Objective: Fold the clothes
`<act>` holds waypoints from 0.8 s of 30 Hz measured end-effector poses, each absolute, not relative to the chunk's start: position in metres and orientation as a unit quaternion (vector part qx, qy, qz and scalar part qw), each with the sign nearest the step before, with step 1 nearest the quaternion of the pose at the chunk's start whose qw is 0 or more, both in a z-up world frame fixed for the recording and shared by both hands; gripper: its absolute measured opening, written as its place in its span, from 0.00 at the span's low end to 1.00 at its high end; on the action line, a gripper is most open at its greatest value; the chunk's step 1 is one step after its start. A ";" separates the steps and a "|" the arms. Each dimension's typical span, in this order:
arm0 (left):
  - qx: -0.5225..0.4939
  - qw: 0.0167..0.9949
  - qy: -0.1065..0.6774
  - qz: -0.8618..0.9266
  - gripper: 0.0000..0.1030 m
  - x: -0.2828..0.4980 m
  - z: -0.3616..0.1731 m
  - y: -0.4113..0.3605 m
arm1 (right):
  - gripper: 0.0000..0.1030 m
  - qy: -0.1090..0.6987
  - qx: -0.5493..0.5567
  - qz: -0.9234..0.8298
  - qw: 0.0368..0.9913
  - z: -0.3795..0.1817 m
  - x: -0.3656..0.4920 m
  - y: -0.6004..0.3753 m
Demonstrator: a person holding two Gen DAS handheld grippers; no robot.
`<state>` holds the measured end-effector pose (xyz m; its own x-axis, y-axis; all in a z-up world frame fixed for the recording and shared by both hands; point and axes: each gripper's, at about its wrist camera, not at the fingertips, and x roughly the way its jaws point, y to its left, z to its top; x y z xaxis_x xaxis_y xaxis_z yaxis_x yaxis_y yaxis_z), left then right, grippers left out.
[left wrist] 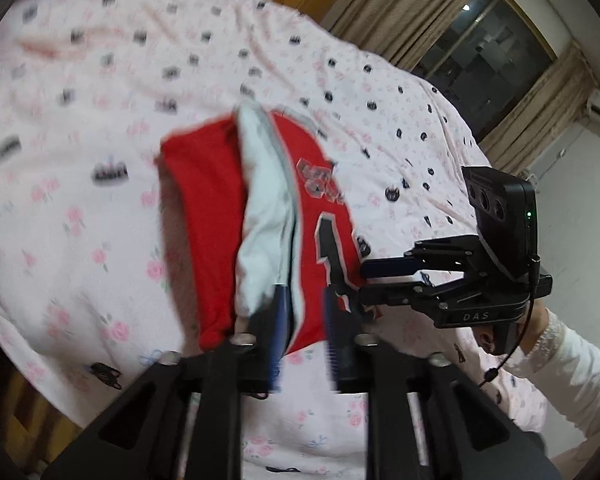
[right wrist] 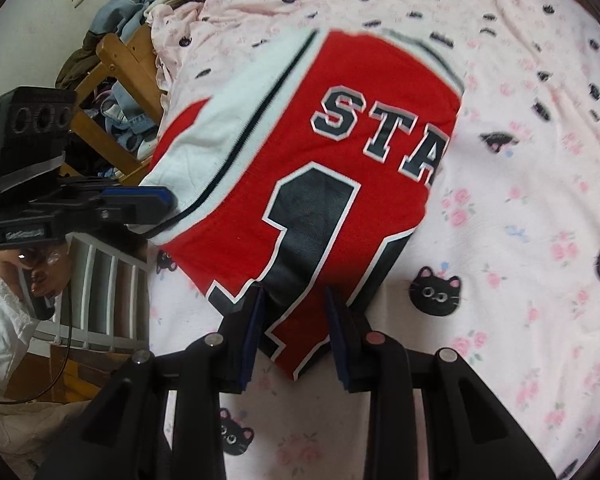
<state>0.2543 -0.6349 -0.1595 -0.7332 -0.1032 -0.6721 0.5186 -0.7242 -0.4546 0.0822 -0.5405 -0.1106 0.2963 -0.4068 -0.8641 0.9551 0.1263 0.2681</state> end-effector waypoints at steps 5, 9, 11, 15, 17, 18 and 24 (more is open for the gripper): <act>0.284 0.250 0.280 -0.882 0.52 0.260 -0.116 -0.613 | 0.52 0.291 0.411 -0.545 0.670 -0.079 0.081 -0.521; 0.283 0.329 0.255 -0.864 0.61 0.265 -0.095 -0.596 | 0.57 0.267 0.411 -0.596 0.636 -0.055 0.078 -0.506; 0.281 0.376 0.238 -0.850 0.66 0.268 -0.088 -0.586 | 0.64 0.256 0.408 -0.619 0.620 -0.043 0.079 -0.498; 0.280 0.406 0.216 -0.843 0.68 0.274 -0.080 -0.563 | 0.70 0.242 0.386 -0.661 0.596 -0.019 0.085 -0.477; 0.283 0.415 0.203 -0.841 0.68 0.275 -0.078 -0.552 | 0.75 0.243 0.373 -0.678 0.585 -0.009 0.092 -0.467; 0.282 0.419 0.198 -0.840 0.68 0.276 -0.075 -0.547 | 0.75 0.243 0.369 -0.685 0.579 -0.006 0.097 -0.463; 0.276 0.445 0.184 -0.832 0.76 0.279 -0.060 -0.518 | 0.76 0.246 0.355 -0.709 0.557 0.010 0.116 -0.434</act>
